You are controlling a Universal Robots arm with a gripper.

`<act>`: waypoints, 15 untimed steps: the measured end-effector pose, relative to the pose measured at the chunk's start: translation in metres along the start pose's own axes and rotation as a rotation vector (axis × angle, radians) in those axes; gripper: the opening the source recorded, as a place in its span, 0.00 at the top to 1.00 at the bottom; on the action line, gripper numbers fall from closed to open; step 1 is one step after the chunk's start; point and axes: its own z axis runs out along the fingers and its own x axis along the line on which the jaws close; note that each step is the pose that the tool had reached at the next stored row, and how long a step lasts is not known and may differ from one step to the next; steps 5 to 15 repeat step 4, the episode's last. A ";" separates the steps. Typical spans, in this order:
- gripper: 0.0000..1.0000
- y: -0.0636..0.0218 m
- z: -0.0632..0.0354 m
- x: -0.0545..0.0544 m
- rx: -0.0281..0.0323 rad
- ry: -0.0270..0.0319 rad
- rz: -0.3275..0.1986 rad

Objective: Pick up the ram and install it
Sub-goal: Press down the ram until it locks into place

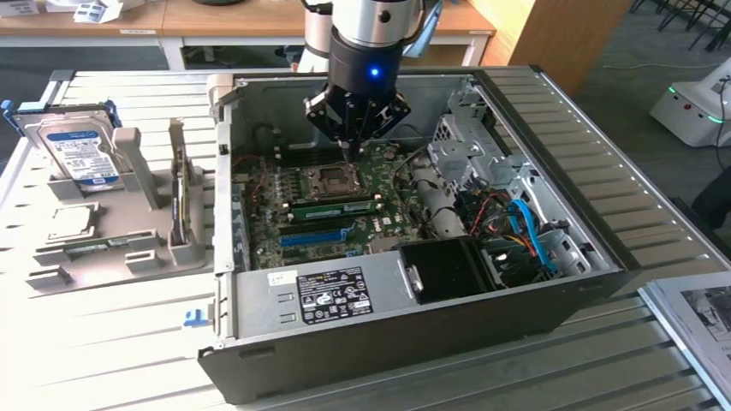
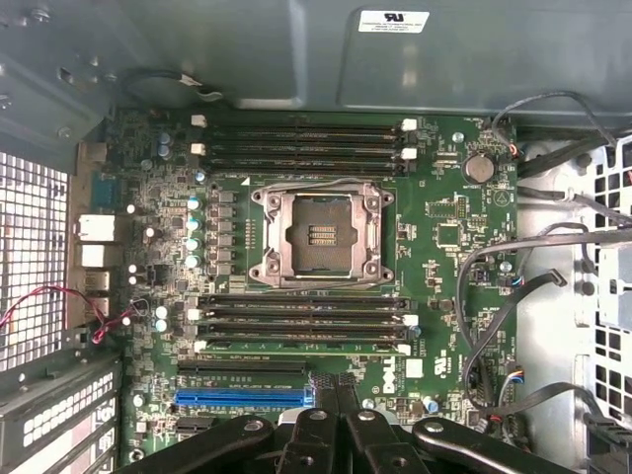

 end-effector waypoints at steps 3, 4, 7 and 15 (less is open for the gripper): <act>0.90 0.0000 0.0000 0.000 0.0001 0.0003 0.000; 0.90 0.0000 0.0000 0.000 0.0000 0.0003 0.000; 0.90 0.0000 0.0000 0.000 0.0000 0.0003 0.000; 0.90 0.0000 0.0000 0.000 0.0000 0.0003 0.000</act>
